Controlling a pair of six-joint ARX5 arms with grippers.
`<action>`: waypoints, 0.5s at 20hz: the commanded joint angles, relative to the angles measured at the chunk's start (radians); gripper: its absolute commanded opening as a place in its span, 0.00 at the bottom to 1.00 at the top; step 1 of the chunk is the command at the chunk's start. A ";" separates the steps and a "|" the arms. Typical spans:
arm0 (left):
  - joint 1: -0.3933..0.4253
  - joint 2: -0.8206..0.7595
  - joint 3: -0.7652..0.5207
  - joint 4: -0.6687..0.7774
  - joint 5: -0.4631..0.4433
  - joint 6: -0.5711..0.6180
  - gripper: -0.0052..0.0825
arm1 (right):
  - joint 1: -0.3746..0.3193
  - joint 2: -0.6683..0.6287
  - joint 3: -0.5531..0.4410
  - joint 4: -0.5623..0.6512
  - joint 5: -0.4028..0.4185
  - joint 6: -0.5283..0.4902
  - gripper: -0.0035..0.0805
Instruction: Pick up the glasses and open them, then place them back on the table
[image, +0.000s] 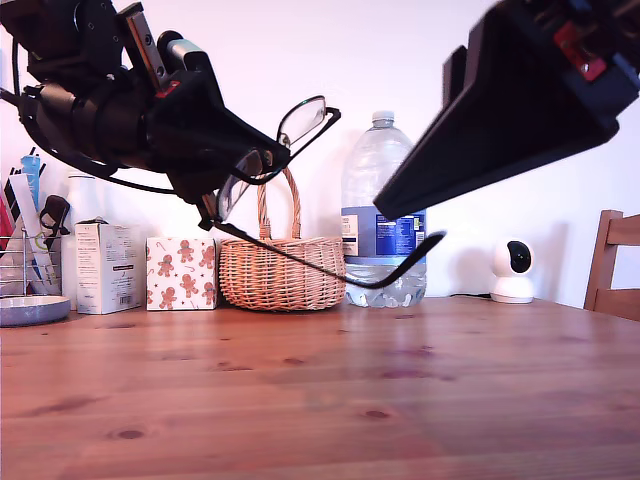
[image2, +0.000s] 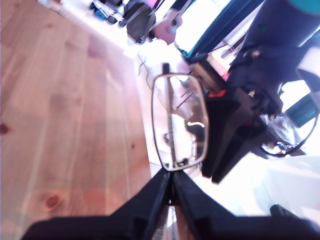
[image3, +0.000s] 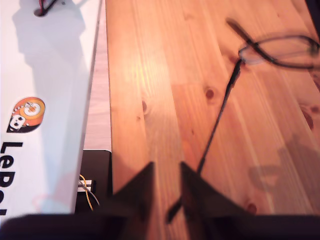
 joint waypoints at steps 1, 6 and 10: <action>-0.003 0.012 0.016 0.004 0.016 0.005 0.03 | 0.006 0.008 -0.001 0.007 -0.003 0.000 0.38; -0.003 0.012 0.016 0.003 0.002 0.004 0.03 | 0.006 0.008 -0.001 0.042 0.003 0.000 0.46; -0.003 0.012 0.016 0.000 -0.057 0.004 0.03 | 0.006 0.008 -0.001 0.050 0.079 0.003 0.49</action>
